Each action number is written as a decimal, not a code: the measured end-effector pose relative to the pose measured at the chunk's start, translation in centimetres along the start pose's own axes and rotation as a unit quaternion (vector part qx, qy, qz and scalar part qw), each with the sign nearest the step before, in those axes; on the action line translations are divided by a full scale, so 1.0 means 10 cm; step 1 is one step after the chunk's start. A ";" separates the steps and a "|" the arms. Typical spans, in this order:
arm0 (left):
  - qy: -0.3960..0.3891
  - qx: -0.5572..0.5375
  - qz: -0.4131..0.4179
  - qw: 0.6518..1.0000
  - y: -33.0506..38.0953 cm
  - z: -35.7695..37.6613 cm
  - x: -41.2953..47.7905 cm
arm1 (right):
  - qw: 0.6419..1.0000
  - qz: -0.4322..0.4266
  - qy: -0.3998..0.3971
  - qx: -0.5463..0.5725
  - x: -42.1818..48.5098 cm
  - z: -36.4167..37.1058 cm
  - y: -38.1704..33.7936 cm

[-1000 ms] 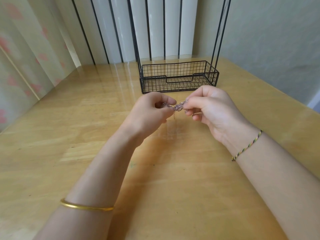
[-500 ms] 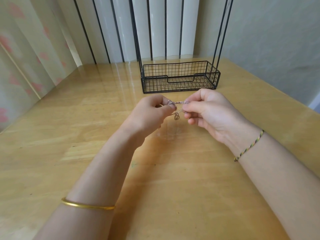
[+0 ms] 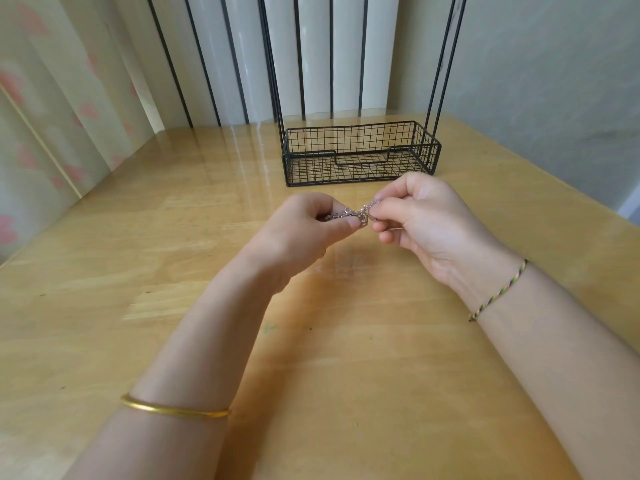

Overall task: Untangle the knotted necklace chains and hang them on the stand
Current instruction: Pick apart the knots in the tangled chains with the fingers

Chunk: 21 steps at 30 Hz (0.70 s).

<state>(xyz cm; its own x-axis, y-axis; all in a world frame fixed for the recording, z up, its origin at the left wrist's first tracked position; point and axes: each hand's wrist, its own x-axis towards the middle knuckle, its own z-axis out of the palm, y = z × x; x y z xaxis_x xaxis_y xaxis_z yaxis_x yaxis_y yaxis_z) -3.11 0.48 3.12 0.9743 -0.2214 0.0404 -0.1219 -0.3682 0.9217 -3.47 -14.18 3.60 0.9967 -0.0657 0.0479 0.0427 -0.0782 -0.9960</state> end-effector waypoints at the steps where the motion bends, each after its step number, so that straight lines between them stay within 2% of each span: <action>1: 0.003 0.001 0.001 1.000 0.01 0.00 0.00 | 1.000 -0.002 0.001 -0.001 0.00 0.00 0.00; 12: 0.034 0.091 0.060 0.993 0.02 0.05 0.01 | 0.995 -0.066 0.024 -0.064 -0.03 0.02 -0.01; 21: 0.028 0.124 0.055 0.990 0.03 0.05 0.01 | 0.993 -0.070 0.023 -0.092 -0.01 0.04 0.03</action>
<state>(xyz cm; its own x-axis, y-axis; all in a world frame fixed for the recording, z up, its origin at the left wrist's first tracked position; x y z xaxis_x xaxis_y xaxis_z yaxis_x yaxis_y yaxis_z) -3.17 -0.06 3.21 0.9606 -0.2249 0.1634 -0.2643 -0.5564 0.7878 -3.57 -13.83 3.27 0.9773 -0.0868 0.1933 0.1637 -0.2696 -0.9489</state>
